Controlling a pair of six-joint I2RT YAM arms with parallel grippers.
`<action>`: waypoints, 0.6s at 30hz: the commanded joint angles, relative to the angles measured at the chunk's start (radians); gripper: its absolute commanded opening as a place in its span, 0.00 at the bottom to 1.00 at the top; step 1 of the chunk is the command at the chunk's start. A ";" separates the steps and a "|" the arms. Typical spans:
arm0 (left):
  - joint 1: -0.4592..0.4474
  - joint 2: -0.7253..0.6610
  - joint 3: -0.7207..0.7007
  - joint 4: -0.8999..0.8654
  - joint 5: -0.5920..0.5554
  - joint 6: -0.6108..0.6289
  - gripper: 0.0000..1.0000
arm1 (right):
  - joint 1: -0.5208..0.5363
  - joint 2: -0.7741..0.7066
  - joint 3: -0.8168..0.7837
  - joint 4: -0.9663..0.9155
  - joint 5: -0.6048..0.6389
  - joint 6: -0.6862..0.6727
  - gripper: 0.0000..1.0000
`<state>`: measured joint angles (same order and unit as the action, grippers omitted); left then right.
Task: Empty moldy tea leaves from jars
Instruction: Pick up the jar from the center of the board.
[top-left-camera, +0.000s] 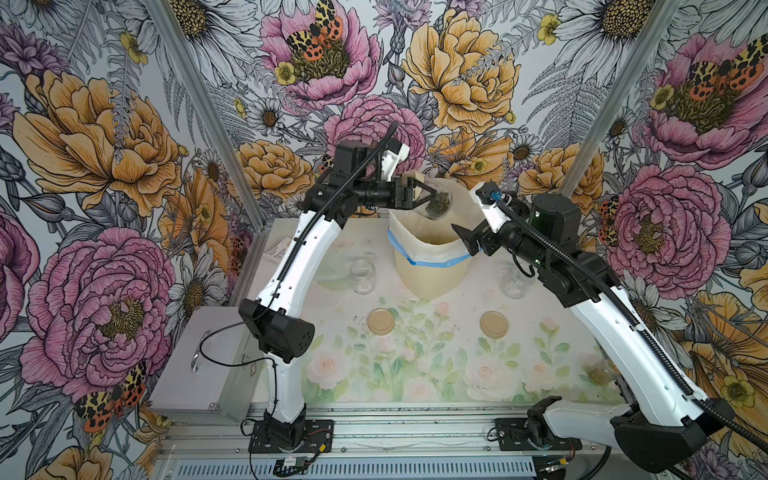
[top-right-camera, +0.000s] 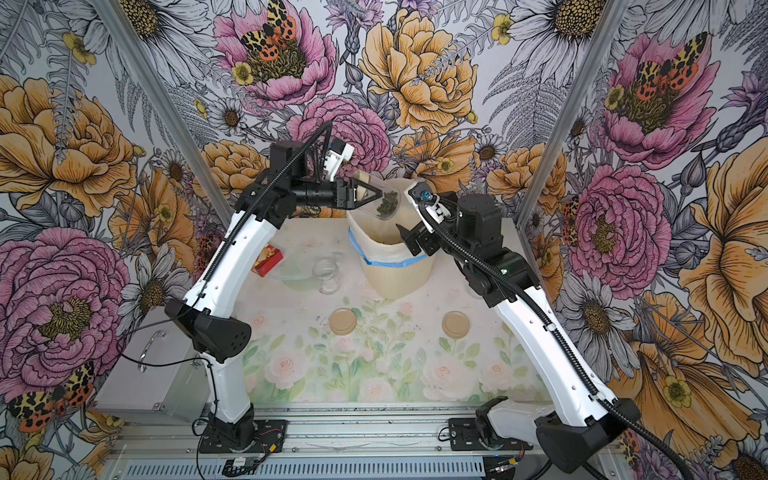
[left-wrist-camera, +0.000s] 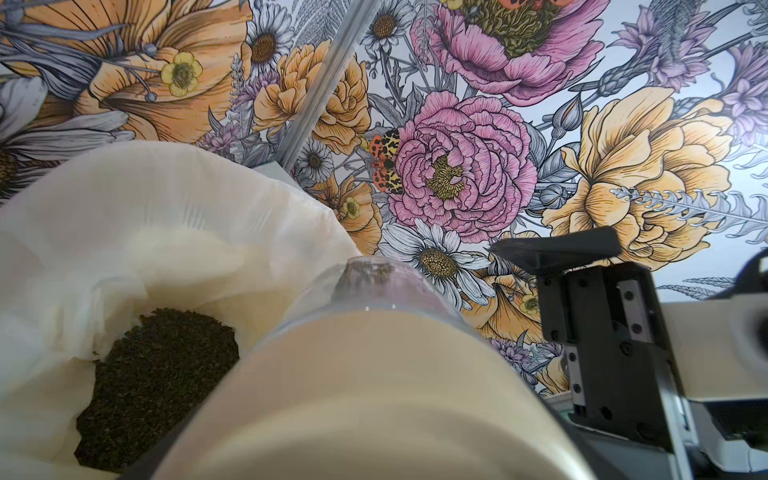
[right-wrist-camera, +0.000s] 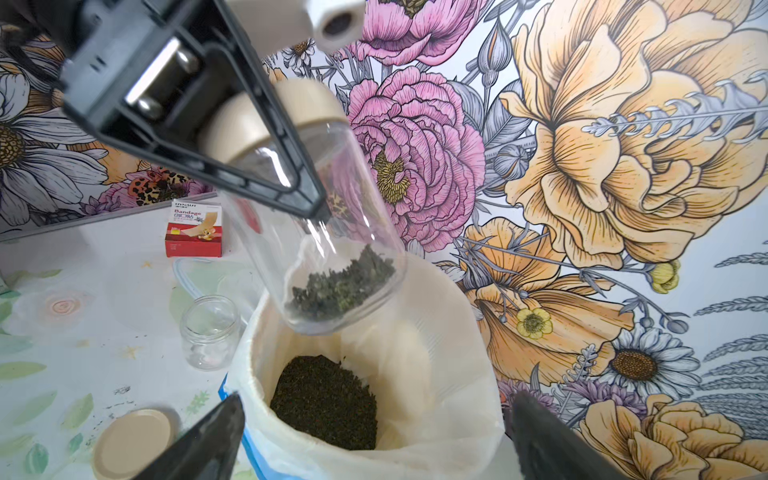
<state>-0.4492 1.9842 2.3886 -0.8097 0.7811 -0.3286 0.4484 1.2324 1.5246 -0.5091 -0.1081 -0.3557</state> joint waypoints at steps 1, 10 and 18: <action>-0.020 -0.006 0.086 0.118 0.054 -0.056 0.57 | 0.012 -0.037 -0.025 0.078 0.026 -0.067 1.00; -0.051 0.042 0.124 0.170 0.077 -0.134 0.57 | 0.018 -0.021 -0.036 0.079 0.088 -0.212 1.00; -0.063 0.057 0.122 0.170 0.065 -0.155 0.56 | 0.015 0.042 0.009 0.087 0.045 -0.313 1.00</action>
<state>-0.5068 2.0491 2.4760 -0.7181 0.8204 -0.4625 0.4599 1.2541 1.4895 -0.4507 -0.0391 -0.6197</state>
